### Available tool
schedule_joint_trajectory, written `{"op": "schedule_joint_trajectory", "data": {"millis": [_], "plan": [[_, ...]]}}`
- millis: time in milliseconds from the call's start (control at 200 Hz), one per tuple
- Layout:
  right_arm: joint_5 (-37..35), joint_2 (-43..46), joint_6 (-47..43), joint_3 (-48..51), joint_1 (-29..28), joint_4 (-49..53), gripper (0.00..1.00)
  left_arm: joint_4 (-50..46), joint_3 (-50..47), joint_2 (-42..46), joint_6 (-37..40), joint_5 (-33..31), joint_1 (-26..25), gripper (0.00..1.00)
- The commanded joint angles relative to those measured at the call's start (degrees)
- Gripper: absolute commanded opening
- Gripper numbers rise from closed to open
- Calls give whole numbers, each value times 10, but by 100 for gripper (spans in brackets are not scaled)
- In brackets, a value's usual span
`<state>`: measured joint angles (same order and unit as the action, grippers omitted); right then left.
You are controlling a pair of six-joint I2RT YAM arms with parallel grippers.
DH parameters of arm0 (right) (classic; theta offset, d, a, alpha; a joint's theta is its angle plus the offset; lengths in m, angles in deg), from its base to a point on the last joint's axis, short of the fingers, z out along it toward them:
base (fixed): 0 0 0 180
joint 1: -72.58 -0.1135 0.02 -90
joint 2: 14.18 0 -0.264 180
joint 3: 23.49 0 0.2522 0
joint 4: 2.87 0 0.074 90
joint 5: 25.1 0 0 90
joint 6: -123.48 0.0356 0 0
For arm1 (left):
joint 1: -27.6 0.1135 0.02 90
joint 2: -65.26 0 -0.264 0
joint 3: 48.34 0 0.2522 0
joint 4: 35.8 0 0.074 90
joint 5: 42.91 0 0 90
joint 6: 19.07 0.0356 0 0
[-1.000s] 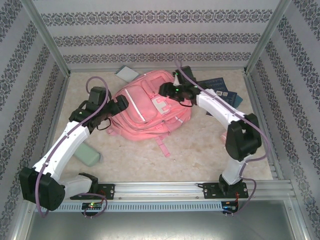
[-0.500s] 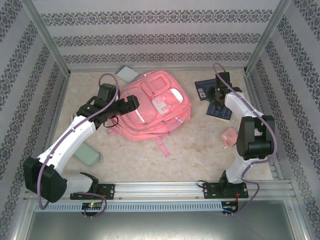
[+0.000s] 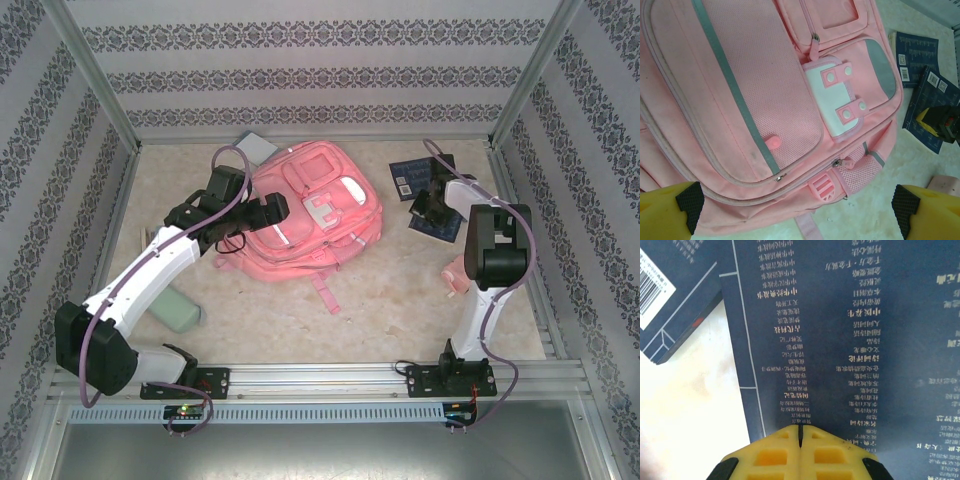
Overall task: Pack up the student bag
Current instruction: Move the book to the middle-right of the table.
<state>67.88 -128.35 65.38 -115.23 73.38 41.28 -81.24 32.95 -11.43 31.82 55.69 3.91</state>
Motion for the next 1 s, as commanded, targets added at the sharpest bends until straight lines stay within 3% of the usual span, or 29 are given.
{"op": "schedule_joint_trajectory", "data": {"millis": [0,505,769,994], "plan": [[32,3,19,40,-28,27,0,9,14,-5,14,0,-10,99],[76,149,97,222,-169,11,1,42,47,-78,-4,23,-41,97],[70,214,182,331,-271,-33,1,68,76,-136,-43,41,-108,95],[44,323,174,343,-293,-23,17,76,99,-185,-68,41,-179,89]]}}
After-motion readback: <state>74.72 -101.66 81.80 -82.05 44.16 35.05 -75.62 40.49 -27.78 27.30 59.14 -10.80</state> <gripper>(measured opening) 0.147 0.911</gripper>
